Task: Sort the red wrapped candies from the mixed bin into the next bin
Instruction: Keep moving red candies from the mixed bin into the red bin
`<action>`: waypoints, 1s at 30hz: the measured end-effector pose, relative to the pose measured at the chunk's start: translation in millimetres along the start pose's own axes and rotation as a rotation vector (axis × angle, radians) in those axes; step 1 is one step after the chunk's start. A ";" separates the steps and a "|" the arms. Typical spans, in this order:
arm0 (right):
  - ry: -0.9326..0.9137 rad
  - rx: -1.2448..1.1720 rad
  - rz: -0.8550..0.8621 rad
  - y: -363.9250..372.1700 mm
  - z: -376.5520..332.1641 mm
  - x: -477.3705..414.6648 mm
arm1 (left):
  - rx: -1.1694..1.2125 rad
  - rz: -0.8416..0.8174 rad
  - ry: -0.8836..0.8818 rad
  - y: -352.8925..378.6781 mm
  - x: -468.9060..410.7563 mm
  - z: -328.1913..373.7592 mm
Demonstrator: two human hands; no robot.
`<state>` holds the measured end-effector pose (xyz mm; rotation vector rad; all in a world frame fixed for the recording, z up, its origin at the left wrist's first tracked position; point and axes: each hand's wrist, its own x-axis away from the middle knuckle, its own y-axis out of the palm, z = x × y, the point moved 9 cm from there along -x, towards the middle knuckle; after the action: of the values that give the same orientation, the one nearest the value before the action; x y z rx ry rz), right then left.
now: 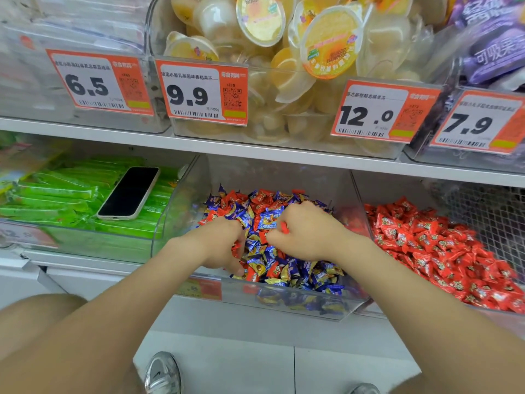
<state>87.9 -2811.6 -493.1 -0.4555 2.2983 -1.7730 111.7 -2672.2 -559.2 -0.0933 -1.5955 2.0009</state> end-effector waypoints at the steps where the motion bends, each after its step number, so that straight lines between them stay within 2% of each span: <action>1: 0.006 -0.068 0.039 -9.4 -2.9 0.9 | -0.002 -0.006 0.003 -0.2 0.1 -1.1; 4: 0.040 -0.207 0.023 -21.1 -5.2 7.5 | 0.027 0.000 -0.015 -6.8 3.5 -5.8; 9: 0.049 -0.305 -0.140 -10.6 -1.0 16.7 | 0.190 0.043 0.009 -32.2 23.9 4.4; 13: 0.017 -0.217 -0.216 -2.8 3.3 16.5 | 0.556 0.054 0.024 -42.7 37.8 20.7; 18: -0.101 -0.111 -0.383 21.8 -9.8 25.0 | 0.782 0.125 -0.001 -54.5 42.5 26.1; 22: -0.133 -0.060 -0.321 24.7 -14.6 23.5 | 0.862 0.150 -0.035 -56.4 42.5 30.5; 24: -0.096 -0.090 -0.198 9.1 -12.8 21.1 | 0.883 0.167 -0.036 -56.9 41.6 34.7; 27: 0.053 -0.227 0.073 -36.7 1.8 28.9 | 0.898 0.241 -0.026 -59.9 39.7 43.4; 30: 0.239 -0.431 0.238 -67.2 29.7 58.3 | 0.928 0.306 0.043 -60.9 39.7 66.5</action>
<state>51.7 -2875.2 -434.3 -0.0238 2.7733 -1.2795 76.0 -2704.2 -473.1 -0.0186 -0.5178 2.7505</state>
